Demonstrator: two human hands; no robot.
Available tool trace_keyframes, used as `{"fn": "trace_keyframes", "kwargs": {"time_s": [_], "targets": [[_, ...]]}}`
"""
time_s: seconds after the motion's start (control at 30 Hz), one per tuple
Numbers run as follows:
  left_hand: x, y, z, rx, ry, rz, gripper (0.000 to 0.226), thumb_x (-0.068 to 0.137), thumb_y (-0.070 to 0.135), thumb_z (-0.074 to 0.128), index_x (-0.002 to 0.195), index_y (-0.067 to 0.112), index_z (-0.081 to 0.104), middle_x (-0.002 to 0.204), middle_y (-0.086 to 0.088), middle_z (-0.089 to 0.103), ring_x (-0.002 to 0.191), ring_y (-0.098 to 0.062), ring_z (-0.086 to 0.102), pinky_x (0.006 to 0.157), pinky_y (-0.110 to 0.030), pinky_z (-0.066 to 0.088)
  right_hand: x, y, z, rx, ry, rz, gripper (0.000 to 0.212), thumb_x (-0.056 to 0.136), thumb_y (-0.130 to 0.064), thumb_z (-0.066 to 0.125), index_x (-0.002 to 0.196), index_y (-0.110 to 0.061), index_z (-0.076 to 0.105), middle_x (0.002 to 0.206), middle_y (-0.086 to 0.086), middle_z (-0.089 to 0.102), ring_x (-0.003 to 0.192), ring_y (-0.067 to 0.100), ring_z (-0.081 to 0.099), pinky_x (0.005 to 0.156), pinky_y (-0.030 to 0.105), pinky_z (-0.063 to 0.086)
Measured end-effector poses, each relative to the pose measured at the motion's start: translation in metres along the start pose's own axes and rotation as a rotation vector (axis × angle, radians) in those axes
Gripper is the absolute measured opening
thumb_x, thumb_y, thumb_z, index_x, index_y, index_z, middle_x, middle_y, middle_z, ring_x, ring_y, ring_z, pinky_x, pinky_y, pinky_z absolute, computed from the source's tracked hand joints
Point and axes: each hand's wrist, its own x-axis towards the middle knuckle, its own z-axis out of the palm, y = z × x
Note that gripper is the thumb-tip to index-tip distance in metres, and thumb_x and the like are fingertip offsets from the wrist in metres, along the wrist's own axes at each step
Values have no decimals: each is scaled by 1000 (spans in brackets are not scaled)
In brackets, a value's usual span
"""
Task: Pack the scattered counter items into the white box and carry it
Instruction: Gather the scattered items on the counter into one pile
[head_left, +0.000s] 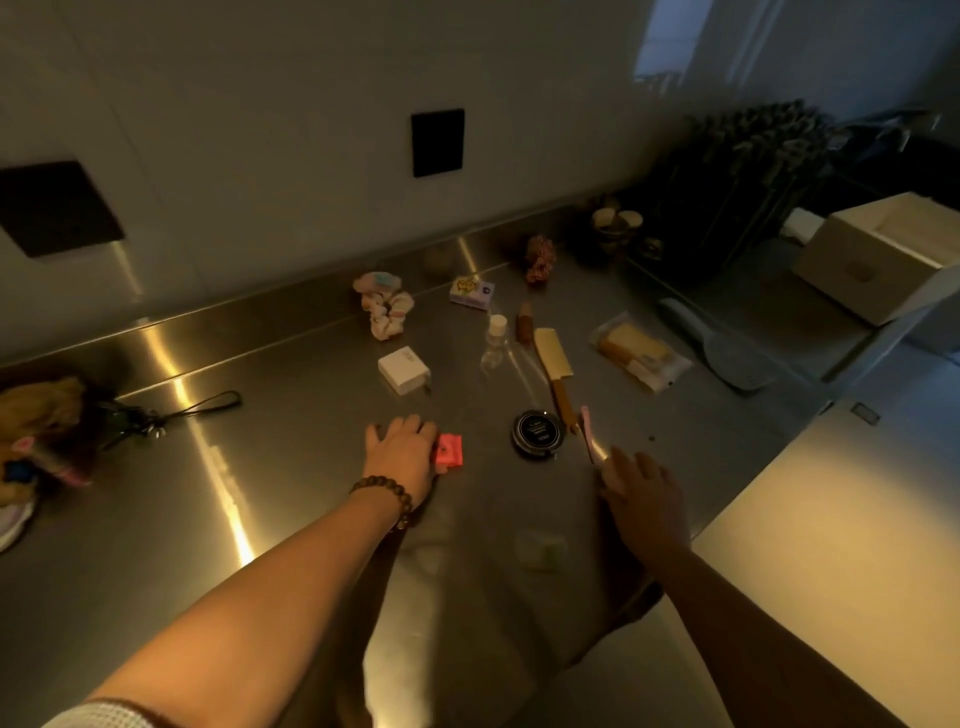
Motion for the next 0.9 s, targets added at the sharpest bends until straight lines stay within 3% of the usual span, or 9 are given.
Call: {"fn": "trace_keyframes", "kwargs": {"time_s": [0.13,0.27,0.43,0.7,0.9], "targets": [[-7,-13,-12,-69,62,-55,43,83,45,60,117,21,49,118,-4,49,111,-24,45,92,-38,34,13,-45,-12,197,62,-132,56,88,-35,60,138,-24,39,134,2,49,122,24,47,101,45,41],[-21,-42,-32,-149,168,-139,43,83,48,58,115,20,51,112,-4,50,103,-23,47,88,-35,41,26,-118,-12,172,125,-455,52,86,-32,64,132,-13,52,132,10,56,120,29,52,104,51,37],[-62,-98,-56,-172,289,-300,42,80,50,60,107,19,54,103,-3,51,96,-23,50,81,-37,44,31,-218,12,292,-87,-612,60,82,-29,69,137,-17,47,140,5,48,126,27,42,103,36,33],[-162,-212,-61,-99,330,-650,46,81,56,55,110,22,52,102,0,50,93,-21,48,79,-34,42,5,-368,84,269,-271,-928,57,90,-33,59,142,-25,38,149,-1,39,134,22,34,112,35,27],[-187,-262,-59,-80,317,-793,46,83,51,56,118,21,53,109,-3,53,97,-20,47,83,-34,41,-6,-451,116,227,-364,-1056,58,90,-32,59,143,-29,35,152,-2,33,137,22,30,111,38,26]]}}
